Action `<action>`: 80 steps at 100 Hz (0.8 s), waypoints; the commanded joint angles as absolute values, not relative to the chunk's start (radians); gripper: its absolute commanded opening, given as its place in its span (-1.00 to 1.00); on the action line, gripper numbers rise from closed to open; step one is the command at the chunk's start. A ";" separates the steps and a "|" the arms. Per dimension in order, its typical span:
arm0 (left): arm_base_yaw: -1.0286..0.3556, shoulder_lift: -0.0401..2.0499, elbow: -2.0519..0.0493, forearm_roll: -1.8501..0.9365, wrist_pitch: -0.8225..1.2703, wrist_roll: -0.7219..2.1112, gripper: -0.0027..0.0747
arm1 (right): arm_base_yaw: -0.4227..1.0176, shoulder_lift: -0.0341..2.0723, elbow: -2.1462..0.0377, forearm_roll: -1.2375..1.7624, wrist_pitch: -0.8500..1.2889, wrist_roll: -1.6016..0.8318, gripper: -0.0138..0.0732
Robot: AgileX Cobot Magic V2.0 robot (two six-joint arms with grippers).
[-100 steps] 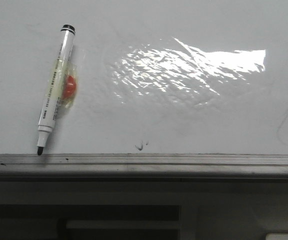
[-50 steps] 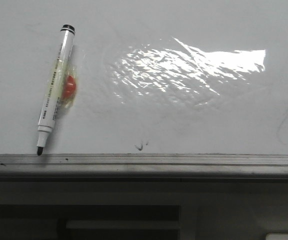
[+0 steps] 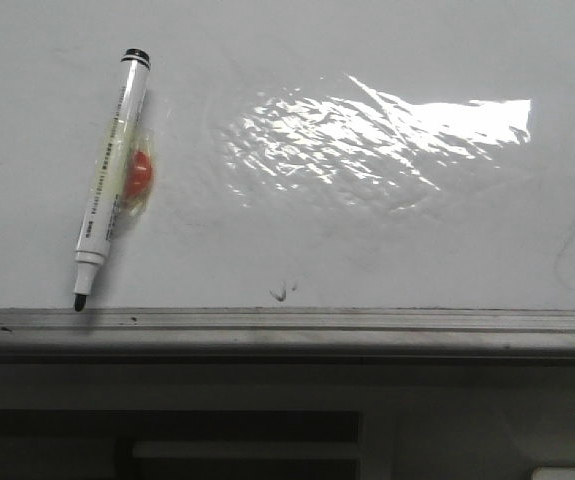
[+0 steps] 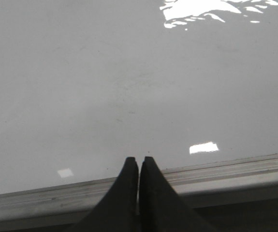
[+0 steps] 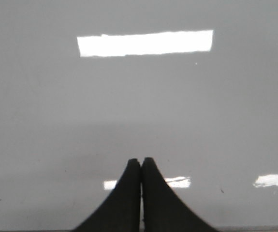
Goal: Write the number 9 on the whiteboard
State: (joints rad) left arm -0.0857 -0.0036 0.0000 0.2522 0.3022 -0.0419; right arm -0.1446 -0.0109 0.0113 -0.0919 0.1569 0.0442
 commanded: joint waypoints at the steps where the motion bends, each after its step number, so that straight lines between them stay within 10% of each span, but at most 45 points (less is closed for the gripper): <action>1: -0.089 -0.032 0.020 0.264 0.203 -0.040 -0.98 | -0.144 -0.027 0.040 -0.094 0.073 0.035 -0.83; 80: -0.089 -0.032 0.020 0.159 0.087 -0.040 -0.98 | -0.144 -0.027 0.040 -0.143 -0.043 0.035 -0.83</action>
